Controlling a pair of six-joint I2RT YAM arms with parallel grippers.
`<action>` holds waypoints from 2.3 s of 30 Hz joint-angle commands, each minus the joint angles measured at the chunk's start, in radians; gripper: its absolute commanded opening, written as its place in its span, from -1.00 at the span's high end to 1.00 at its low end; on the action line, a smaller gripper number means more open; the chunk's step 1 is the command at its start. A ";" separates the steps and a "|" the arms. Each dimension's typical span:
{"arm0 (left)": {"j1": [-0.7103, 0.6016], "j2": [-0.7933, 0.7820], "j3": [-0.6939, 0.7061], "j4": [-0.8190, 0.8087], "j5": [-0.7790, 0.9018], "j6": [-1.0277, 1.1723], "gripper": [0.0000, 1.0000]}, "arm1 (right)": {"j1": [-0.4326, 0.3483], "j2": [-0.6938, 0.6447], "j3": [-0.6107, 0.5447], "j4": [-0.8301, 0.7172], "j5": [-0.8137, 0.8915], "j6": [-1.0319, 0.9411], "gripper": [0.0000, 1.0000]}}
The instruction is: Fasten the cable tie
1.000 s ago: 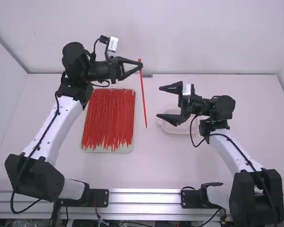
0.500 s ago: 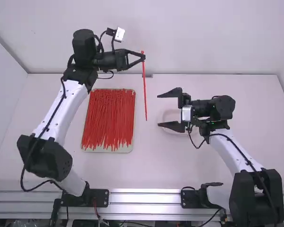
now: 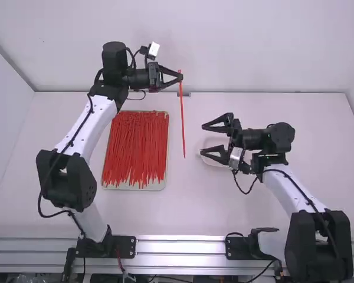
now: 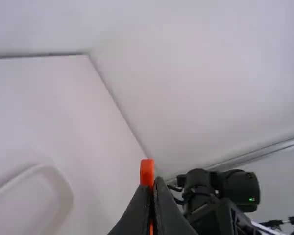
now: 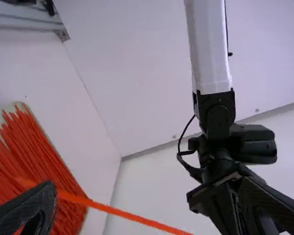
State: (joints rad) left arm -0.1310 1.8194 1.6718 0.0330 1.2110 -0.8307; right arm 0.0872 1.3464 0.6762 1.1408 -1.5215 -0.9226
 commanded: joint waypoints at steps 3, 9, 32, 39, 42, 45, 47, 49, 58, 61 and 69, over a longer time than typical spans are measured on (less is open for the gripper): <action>-0.014 0.001 0.036 -0.034 0.038 -0.147 0.95 | 0.006 0.001 -0.014 0.003 0.014 -0.117 -0.99; -0.018 0.001 0.035 -0.052 0.107 -0.229 0.95 | 0.023 0.001 -0.016 0.003 0.026 -0.187 -0.98; -0.081 0.001 0.035 -0.126 0.093 -0.220 0.95 | 0.167 0.001 -0.016 0.003 0.113 -0.339 -0.54; -0.073 0.001 0.035 -0.123 0.074 -0.220 0.95 | 0.161 0.001 -0.016 0.003 0.109 -0.330 -0.10; -0.072 0.001 0.035 -0.122 0.043 -0.226 0.95 | 0.162 0.001 -0.016 0.003 0.107 -0.323 0.06; -0.072 0.001 0.035 -0.109 0.034 -0.228 0.95 | 0.162 0.001 -0.016 0.003 0.106 -0.323 0.11; -0.072 0.001 0.035 -0.100 0.037 -0.228 0.95 | 0.162 0.001 -0.016 0.003 0.105 -0.323 0.21; -0.072 0.001 0.035 -0.099 0.028 -0.236 0.95 | 0.161 0.001 -0.016 0.003 0.105 -0.314 0.22; -0.053 0.001 0.035 -0.051 0.038 -0.253 0.95 | 0.164 0.001 -0.016 0.003 0.097 -0.304 0.37; -0.042 0.001 0.035 -0.051 0.049 -0.253 0.95 | 0.158 0.001 -0.016 0.004 0.082 -0.304 0.41; -0.046 0.001 0.035 -0.051 0.055 -0.251 0.95 | 0.170 0.001 -0.016 0.003 0.090 -0.305 0.77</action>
State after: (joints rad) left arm -0.1749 1.8194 1.6749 -0.0246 1.2430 -1.0813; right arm 0.2493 1.3464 0.6682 1.1412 -1.4296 -1.2373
